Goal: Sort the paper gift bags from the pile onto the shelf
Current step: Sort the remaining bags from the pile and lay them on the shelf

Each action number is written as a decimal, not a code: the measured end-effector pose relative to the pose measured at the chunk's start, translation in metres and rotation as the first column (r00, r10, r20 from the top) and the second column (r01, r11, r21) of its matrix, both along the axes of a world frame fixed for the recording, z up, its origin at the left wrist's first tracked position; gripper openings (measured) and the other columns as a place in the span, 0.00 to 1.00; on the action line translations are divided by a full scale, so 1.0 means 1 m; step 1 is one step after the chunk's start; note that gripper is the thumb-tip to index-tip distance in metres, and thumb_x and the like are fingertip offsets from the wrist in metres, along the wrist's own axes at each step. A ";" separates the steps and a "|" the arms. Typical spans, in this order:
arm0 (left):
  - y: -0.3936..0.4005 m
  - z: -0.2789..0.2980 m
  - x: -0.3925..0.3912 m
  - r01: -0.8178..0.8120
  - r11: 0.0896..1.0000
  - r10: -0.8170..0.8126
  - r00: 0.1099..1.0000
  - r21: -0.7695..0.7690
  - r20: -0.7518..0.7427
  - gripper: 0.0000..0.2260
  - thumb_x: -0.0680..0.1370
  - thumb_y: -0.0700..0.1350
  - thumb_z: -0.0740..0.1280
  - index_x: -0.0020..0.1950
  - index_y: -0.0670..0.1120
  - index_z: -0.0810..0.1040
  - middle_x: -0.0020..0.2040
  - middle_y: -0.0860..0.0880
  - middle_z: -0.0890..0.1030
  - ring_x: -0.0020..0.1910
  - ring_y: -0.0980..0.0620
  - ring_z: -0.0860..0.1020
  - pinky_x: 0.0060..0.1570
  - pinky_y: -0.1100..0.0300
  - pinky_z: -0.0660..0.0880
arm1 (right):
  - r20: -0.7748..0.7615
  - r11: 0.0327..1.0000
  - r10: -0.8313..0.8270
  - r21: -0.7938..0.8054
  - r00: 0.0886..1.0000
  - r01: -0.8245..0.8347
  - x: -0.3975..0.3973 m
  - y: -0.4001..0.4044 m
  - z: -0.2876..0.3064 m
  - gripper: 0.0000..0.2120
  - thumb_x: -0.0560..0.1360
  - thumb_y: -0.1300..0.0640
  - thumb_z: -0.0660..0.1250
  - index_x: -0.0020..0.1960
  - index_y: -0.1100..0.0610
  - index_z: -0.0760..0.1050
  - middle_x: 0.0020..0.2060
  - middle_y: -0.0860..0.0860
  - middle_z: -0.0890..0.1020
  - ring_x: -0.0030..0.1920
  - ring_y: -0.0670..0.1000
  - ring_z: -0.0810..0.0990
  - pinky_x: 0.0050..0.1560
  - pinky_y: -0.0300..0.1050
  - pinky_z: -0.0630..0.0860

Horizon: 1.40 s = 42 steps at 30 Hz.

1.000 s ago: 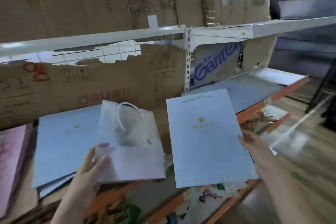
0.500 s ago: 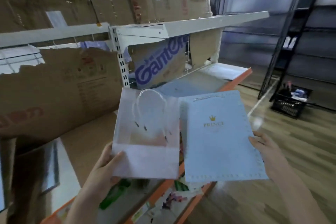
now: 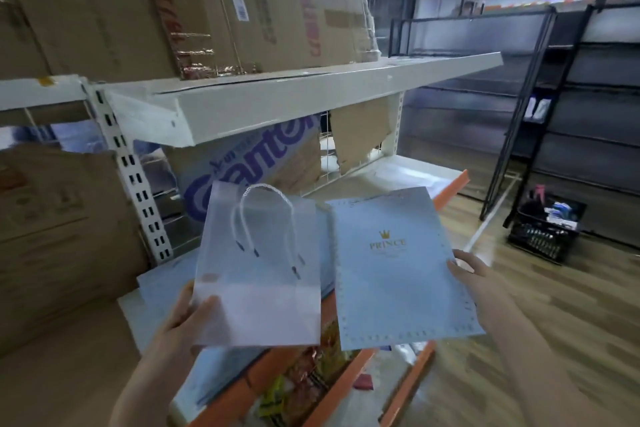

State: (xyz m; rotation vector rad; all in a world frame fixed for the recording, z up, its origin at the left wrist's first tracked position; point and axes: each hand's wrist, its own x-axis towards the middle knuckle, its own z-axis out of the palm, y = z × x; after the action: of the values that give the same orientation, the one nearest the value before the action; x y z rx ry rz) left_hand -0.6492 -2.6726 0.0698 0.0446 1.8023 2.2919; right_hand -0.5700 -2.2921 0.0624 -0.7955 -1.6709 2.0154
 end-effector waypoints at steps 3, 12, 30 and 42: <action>0.004 -0.009 -0.020 -0.060 0.998 0.061 0.998 -0.022 0.008 0.13 0.80 0.40 0.60 0.55 0.58 0.75 0.52 0.52 0.81 0.51 0.51 0.78 0.45 0.55 0.75 | -0.009 0.997 0.077 -0.006 0.997 -0.077 -0.043 0.018 -0.004 0.17 0.72 0.54 0.70 0.59 0.56 0.75 0.32 0.50 0.84 0.35 0.53 0.83 0.41 0.47 0.78; 0.013 -0.021 -0.022 -0.346 0.937 0.342 0.937 -0.055 -0.065 0.13 0.80 0.38 0.57 0.61 0.46 0.74 0.38 0.47 0.81 0.36 0.54 0.80 0.34 0.64 0.77 | 0.083 0.913 0.382 0.120 0.920 -0.390 -0.198 0.033 -0.025 0.18 0.77 0.61 0.63 0.67 0.56 0.71 0.62 0.52 0.72 0.57 0.51 0.72 0.54 0.45 0.67; 0.103 -0.030 0.021 -0.683 0.728 0.684 0.730 0.057 0.000 0.18 0.80 0.37 0.56 0.68 0.51 0.72 0.58 0.45 0.82 0.53 0.47 0.81 0.48 0.52 0.80 | 0.314 0.471 0.646 0.552 0.696 -0.687 -0.279 0.008 -0.058 0.14 0.78 0.59 0.59 0.62 0.59 0.74 0.49 0.53 0.76 0.39 0.49 0.75 0.40 0.43 0.73; 0.153 -0.036 -0.048 -0.505 0.861 0.501 0.863 0.070 0.059 0.14 0.80 0.39 0.57 0.56 0.54 0.77 0.46 0.54 0.85 0.43 0.56 0.83 0.36 0.66 0.79 | 0.376 0.401 0.523 0.683 0.765 -0.610 -0.283 0.057 -0.051 0.13 0.76 0.63 0.60 0.59 0.62 0.76 0.56 0.60 0.77 0.52 0.57 0.79 0.52 0.41 0.72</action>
State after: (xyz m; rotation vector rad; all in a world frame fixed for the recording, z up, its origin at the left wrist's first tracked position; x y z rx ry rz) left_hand -0.6968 -2.5198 0.0343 -0.5179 1.8648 2.6847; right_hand -0.8532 -2.2352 0.0110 0.0461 -2.8503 1.2442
